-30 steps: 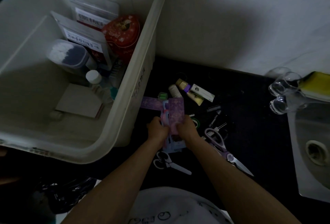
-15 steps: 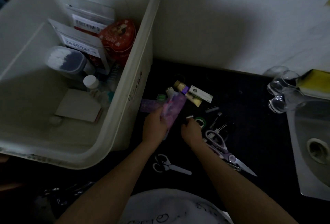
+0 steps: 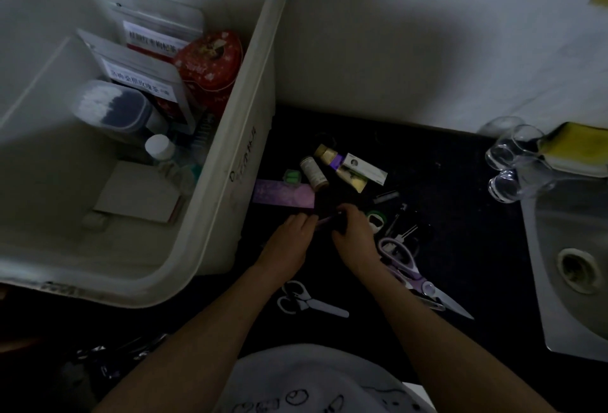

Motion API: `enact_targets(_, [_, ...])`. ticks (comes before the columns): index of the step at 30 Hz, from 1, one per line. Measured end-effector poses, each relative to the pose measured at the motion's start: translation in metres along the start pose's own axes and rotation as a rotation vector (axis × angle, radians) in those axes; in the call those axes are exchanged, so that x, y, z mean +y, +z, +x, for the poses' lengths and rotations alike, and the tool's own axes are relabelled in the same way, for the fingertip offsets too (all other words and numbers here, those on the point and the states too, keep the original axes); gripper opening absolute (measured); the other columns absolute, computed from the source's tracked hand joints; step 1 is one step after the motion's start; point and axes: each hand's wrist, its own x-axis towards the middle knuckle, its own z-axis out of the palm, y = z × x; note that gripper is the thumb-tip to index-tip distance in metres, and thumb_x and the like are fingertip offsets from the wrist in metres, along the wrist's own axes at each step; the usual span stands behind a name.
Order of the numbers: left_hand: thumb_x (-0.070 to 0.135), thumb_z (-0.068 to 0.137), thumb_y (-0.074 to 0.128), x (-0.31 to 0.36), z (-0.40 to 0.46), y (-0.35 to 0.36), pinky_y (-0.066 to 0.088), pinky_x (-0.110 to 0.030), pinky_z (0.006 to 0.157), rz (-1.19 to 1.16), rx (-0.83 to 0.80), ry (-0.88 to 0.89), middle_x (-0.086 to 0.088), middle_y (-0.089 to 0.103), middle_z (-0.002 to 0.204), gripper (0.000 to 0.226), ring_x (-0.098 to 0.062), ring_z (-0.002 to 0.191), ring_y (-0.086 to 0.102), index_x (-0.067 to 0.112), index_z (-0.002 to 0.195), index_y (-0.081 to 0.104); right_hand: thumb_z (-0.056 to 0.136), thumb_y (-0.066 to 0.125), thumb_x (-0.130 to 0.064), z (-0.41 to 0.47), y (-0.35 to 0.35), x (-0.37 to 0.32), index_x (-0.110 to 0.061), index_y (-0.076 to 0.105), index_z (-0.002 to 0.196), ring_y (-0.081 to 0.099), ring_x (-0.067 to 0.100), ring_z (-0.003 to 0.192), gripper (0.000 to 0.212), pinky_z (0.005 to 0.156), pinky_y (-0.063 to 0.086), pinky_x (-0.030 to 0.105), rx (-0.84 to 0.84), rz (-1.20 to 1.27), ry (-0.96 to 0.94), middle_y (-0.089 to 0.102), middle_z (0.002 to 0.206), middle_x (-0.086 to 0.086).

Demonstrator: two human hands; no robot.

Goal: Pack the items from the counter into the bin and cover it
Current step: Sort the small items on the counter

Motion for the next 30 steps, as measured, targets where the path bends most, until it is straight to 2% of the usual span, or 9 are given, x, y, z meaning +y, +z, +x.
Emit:
enact_targets(2, [-0.008, 0.083, 0.045, -0.005, -0.002, -0.002, 0.045, -0.039, 0.085, -0.013, -0.046, 0.052, -0.017, 0.054, 0.117, 0.049, -0.032, 0.107, 0.051, 0.003, 0.131, 0.049, 0.082, 0.053, 0.003, -0.004, 0.004, -0.002, -0.009, 0.042, 0.134, 0.047, 0.03, 0.117, 0.054, 0.085, 0.033, 0.02, 0.009, -0.041, -0.05, 0.043, 0.131, 0.016])
enact_targets(5, [0.001, 0.073, 0.044, -0.017, -0.003, -0.002, 0.051, -0.037, 0.063, 0.025, -0.048, 0.077, -0.014, 0.065, 0.087, 0.036, -0.032, 0.077, 0.062, 0.005, 0.099, 0.069, 0.083, 0.055, 0.001, -0.004, 0.007, -0.005, -0.009, 0.051, 0.131, 0.048, 0.029, 0.117, 0.049, 0.091, 0.038, 0.024, -0.031, -0.108, -0.133, 0.045, 0.132, 0.015])
enact_targets(8, [0.018, 0.072, 0.044, -0.023, -0.007, -0.014, 0.047, -0.032, 0.056, 0.112, 0.009, -0.034, -0.005, 0.066, 0.072, 0.028, -0.026, 0.064, 0.063, 0.015, 0.081, 0.07, 0.086, 0.052, 0.001, -0.001, 0.007, -0.007, -0.005, 0.064, 0.114, 0.056, 0.03, 0.104, 0.031, 0.076, 0.037, 0.025, -0.061, -0.128, -0.129, 0.061, 0.115, 0.017])
enact_targets(11, [0.014, 0.077, 0.068, -0.028, -0.015, -0.017, 0.05, -0.038, 0.069, 0.013, 0.112, -0.212, -0.016, 0.063, 0.093, 0.029, -0.033, 0.082, 0.062, 0.005, 0.105, 0.066, 0.087, 0.052, 0.0, 0.001, 0.003, -0.005, -0.002, 0.063, 0.113, 0.057, 0.03, 0.099, 0.029, 0.071, 0.034, 0.023, 0.003, -0.064, -0.037, 0.061, 0.113, 0.018])
enact_targets(13, [0.01, 0.087, 0.061, -0.027, -0.018, -0.017, 0.044, -0.032, 0.084, -0.158, 0.116, -0.322, -0.02, 0.053, 0.116, 0.04, -0.033, 0.101, 0.055, 0.002, 0.125, 0.054, 0.086, 0.054, -0.004, 0.001, 0.002, -0.003, -0.002, 0.062, 0.11, 0.056, 0.028, 0.092, 0.025, 0.07, 0.035, 0.023, 0.015, -0.054, 0.004, 0.059, 0.111, 0.018])
enact_targets(15, [0.008, 0.094, 0.049, -0.021, -0.019, -0.015, 0.035, -0.02, 0.085, -0.258, 0.103, -0.378, -0.016, 0.045, 0.127, 0.042, -0.027, 0.11, 0.051, 0.005, 0.135, 0.043, 0.085, 0.058, -0.008, 0.001, 0.005, -0.005, -0.002, 0.059, 0.106, 0.05, 0.021, 0.083, 0.022, 0.064, 0.033, 0.024, 0.014, -0.029, 0.047, 0.056, 0.107, 0.016])
enact_targets(18, [0.008, 0.094, 0.048, -0.012, -0.016, -0.008, 0.041, -0.028, 0.091, -0.315, 0.097, -0.348, -0.018, 0.045, 0.125, 0.04, -0.028, 0.109, 0.052, 0.006, 0.134, 0.044, 0.081, 0.061, -0.007, 0.001, 0.013, -0.013, -0.001, 0.056, 0.103, 0.049, 0.023, 0.088, 0.024, 0.06, 0.028, 0.024, 0.025, 0.019, 0.049, 0.054, 0.106, 0.015])
enact_targets(22, [0.008, 0.091, 0.052, -0.017, -0.018, -0.003, 0.047, -0.041, 0.082, -0.32, 0.145, -0.355, -0.017, 0.05, 0.109, 0.022, -0.03, 0.095, 0.056, 0.002, 0.112, 0.056, 0.081, 0.06, -0.009, 0.001, 0.011, -0.016, -0.003, 0.054, 0.103, 0.045, 0.018, 0.087, 0.024, 0.066, 0.027, 0.022, 0.055, 0.04, 0.037, 0.049, 0.105, 0.008])
enact_targets(30, [0.007, 0.092, 0.051, -0.02, -0.026, 0.006, 0.046, -0.036, 0.086, -0.279, 0.175, -0.355, -0.017, 0.05, 0.114, 0.023, -0.028, 0.102, 0.052, 0.003, 0.114, 0.054, 0.087, 0.056, -0.01, -0.006, 0.024, -0.009, -0.005, 0.054, 0.113, 0.05, 0.03, 0.098, 0.027, 0.079, 0.042, 0.031, -0.025, -0.088, -0.017, 0.045, 0.119, 0.016])
